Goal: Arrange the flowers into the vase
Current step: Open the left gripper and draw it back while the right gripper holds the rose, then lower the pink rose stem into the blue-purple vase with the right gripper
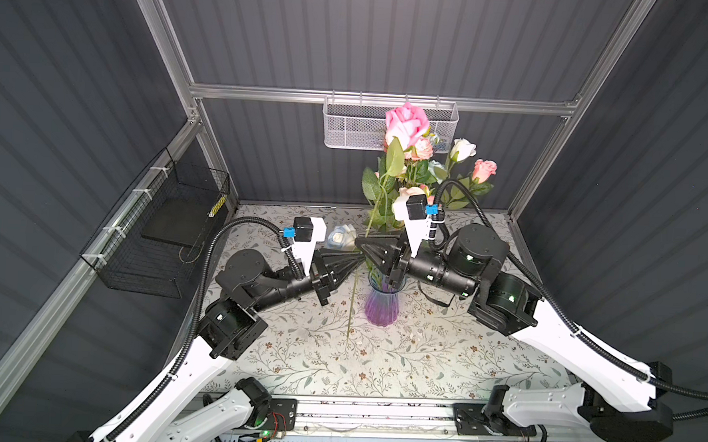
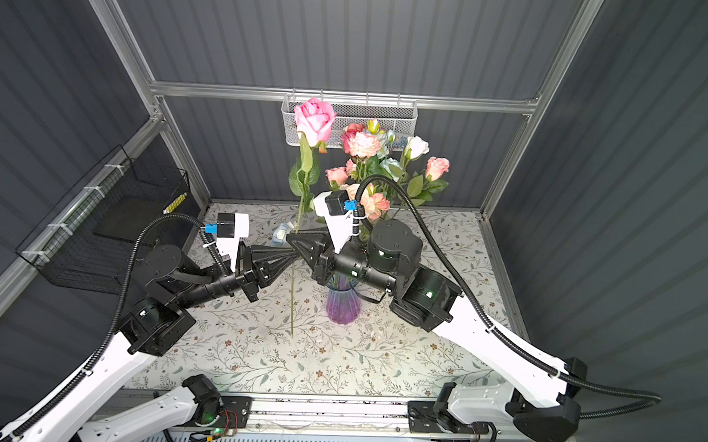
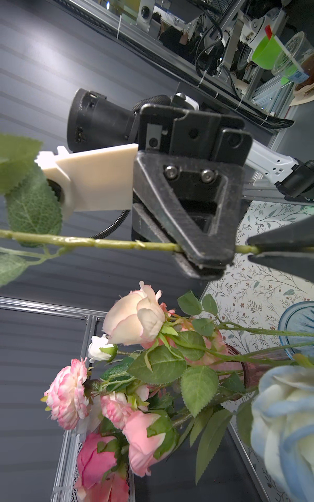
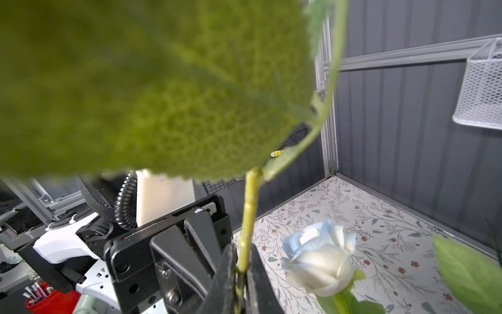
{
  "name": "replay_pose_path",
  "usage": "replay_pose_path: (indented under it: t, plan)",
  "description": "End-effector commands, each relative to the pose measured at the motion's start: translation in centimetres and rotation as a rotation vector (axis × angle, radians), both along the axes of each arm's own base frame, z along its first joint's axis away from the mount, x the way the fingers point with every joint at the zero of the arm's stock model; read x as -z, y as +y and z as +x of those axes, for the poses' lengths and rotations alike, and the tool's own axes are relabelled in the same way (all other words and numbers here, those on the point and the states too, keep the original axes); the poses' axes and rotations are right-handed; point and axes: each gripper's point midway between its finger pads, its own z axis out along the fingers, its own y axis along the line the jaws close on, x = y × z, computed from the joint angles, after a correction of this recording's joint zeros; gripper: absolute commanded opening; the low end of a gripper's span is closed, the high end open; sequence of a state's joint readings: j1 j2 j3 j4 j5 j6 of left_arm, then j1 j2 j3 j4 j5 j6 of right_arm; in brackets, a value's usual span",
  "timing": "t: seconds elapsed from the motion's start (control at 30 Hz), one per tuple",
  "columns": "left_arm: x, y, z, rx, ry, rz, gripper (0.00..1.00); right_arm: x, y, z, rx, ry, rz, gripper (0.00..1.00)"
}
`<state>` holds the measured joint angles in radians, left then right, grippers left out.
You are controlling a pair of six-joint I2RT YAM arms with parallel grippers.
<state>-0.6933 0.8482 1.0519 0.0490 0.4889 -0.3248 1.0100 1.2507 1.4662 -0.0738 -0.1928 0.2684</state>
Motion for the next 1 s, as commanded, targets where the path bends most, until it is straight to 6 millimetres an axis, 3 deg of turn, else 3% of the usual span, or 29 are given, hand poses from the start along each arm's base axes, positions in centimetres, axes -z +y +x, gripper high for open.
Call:
replay_pose_path:
  t: [0.0, 0.13, 0.17, 0.23, 0.3, 0.37, 0.4, 0.6, 0.73, 0.97]
  plan:
    - [-0.7, 0.1, -0.3, 0.005, -0.037, -0.021, 0.00, -1.3, -0.6, -0.3, 0.003, -0.030, 0.031, 0.05]
    - [-0.7, 0.2, -0.3, 0.000, -0.039, -0.022, 0.00, -1.2, -0.6, -0.2, 0.009, -0.027, 0.033, 0.00]
    - [-0.7, 0.2, -0.2, -0.004, -0.037, -0.022, 0.08, -1.2, -0.7, -0.1, 0.014, -0.028, 0.033, 0.00]
    - [-0.4, 0.4, -0.1, -0.018, -0.040, -0.025, 0.36, -1.1, -0.7, 0.0, 0.019, -0.033, 0.031, 0.00]
    - [0.0, 1.0, 0.0, -0.054, -0.051, -0.031, 0.45, -1.1, -0.8, 0.1, 0.028, -0.042, 0.023, 0.00]
    - [0.0, 1.9, -0.1, -0.103, -0.067, -0.037, 0.69, -1.0, -1.0, 0.5, 0.056, -0.053, 0.009, 0.00]
    - [0.0, 2.5, -0.2, -0.129, -0.076, -0.036, 0.74, -1.0, -1.3, 0.8, 0.079, -0.061, 0.002, 0.00]
    - [0.2, 8.0, -0.5, -0.376, -0.087, -0.049, 0.85, -2.1, -3.6, 2.2, 0.228, -0.152, -0.039, 0.00]
    - [1.9, 11.3, -1.0, -0.501, -0.053, -0.073, 0.89, -3.1, -5.6, 3.4, 0.337, -0.213, -0.052, 0.00]
    - [3.6, 13.5, -1.8, -0.565, -0.011, -0.054, 0.89, -4.2, -7.5, 5.3, 0.459, -0.292, -0.113, 0.00]
